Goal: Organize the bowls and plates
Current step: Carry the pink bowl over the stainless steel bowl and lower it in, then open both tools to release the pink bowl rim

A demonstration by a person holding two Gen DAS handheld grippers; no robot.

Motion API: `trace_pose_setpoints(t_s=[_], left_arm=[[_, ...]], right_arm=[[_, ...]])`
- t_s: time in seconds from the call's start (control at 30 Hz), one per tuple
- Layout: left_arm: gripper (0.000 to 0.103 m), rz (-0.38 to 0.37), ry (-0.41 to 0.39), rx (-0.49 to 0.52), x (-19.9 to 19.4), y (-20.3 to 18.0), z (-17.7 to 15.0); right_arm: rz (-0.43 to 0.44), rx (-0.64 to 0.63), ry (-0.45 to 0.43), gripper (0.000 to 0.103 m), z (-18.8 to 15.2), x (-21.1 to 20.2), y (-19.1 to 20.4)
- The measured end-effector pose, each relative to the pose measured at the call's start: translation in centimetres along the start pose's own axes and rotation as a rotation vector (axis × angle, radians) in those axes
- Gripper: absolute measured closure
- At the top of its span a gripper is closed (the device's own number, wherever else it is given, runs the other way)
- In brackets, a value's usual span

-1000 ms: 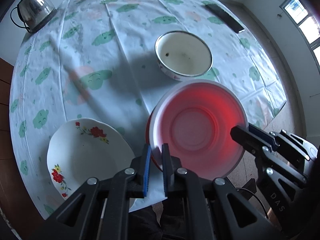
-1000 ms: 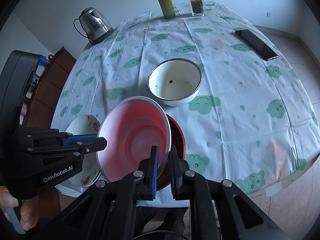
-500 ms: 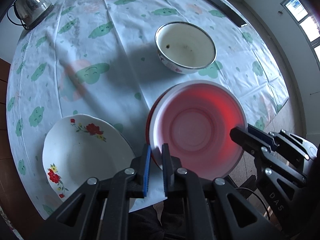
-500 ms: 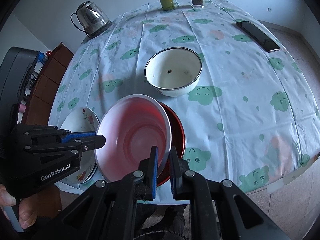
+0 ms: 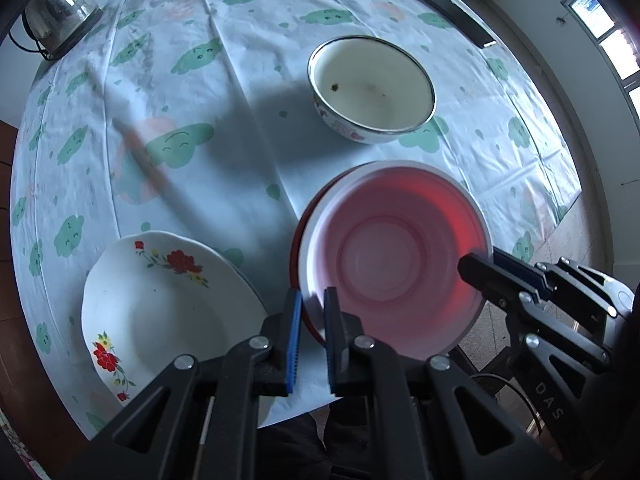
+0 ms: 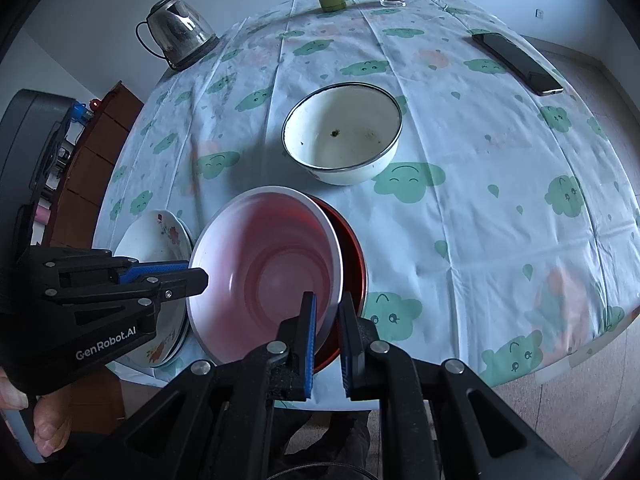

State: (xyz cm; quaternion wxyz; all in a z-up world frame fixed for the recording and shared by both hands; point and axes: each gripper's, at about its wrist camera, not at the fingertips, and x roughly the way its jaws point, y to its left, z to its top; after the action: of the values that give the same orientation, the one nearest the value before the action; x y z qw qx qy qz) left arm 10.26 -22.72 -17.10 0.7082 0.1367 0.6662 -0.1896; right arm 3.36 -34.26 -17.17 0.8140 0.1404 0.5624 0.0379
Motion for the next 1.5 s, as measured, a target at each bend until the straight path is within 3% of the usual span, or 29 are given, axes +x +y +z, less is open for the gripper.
trace_pose_setpoints(t_s=[0.5,0.97,1.1,1.27,1.4,1.5], left_arm=[[0.095,0.037,-0.018,0.032,0.04,-0.74,0.16],[0.093,0.026,-0.02,0.016,0.03,-0.61,0.4],[0.081,0.018,-0.025,0.008,-0.03,-0.5,0.41],[0.078,0.009,-0.032,0.014,-0.13,-0.58,0.34],[0.074,0.005,-0.037,0.006,-0.37,-0.42,0.48],[0.068,0.007,-0.047,0.0,-0.58,-0.29,0.49]], right_arm=[[0.008,0.012,0.005,0.091,-0.02,0.12,-0.48],[0.011,0.009,0.003,0.089,0.02,0.08,-0.36],[0.026,0.019,0.003,0.089,0.05,0.04,-0.43],[0.039,0.025,-0.002,0.089,0.1,-0.04,-0.28],[0.048,0.021,0.001,0.085,0.07,-0.06,-0.41],[0.052,0.014,-0.001,0.069,0.02,-0.15,-0.25]])
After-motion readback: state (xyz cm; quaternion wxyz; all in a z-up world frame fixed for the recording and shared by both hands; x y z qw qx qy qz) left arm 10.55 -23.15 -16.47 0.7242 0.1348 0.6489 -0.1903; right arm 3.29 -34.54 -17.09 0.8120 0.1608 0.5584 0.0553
